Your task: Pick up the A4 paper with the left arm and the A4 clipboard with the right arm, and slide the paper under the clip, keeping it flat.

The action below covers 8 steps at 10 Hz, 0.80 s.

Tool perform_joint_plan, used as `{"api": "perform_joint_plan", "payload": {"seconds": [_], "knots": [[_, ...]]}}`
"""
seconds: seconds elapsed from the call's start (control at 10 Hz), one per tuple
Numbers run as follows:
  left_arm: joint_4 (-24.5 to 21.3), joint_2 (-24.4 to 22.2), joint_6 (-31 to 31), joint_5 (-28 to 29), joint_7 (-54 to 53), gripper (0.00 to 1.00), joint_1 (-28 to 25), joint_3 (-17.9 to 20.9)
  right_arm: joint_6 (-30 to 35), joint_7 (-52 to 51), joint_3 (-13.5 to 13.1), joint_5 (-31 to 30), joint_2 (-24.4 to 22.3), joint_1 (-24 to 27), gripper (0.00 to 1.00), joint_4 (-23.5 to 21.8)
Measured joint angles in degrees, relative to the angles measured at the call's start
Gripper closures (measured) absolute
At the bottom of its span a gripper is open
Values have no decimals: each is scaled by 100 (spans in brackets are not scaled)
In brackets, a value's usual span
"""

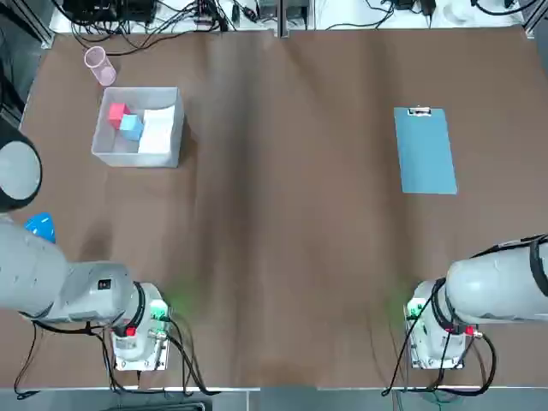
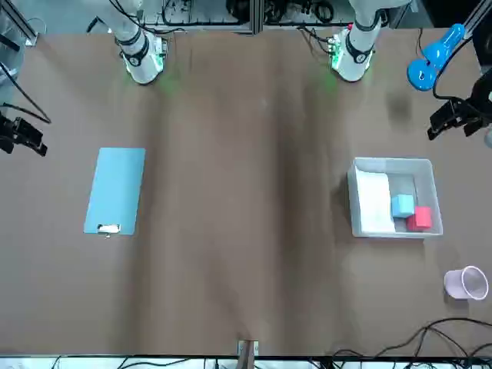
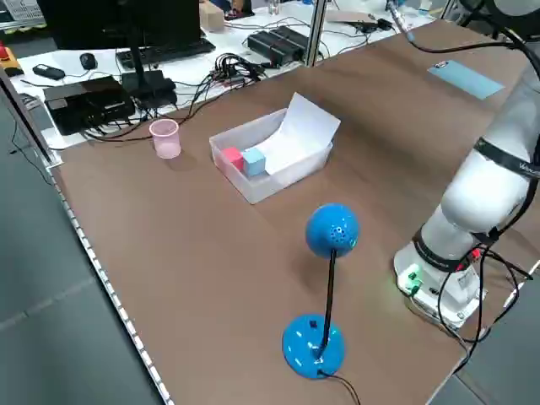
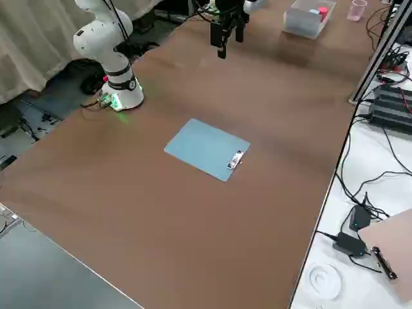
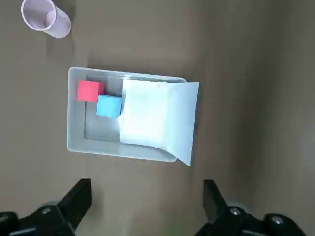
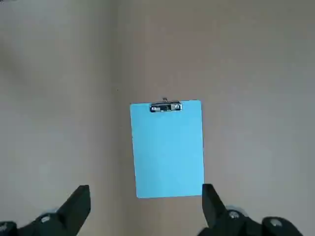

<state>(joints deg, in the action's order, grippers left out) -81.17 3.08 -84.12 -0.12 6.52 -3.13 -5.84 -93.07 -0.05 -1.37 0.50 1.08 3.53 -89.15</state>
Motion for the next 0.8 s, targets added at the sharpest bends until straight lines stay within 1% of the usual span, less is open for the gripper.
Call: {"api": "perform_joint_plan", "payload": {"seconds": [0.4, 0.8], "knots": [[-23, 53, 0, 0, -6, 0, 6, -9, 0, 3, -3, 0, 0, 8, 0, -1], [-50, 469, -16, 0, 56, 0, 46, -14, -27, 39, -9, 0, 3, 28, 0, -2]]}}
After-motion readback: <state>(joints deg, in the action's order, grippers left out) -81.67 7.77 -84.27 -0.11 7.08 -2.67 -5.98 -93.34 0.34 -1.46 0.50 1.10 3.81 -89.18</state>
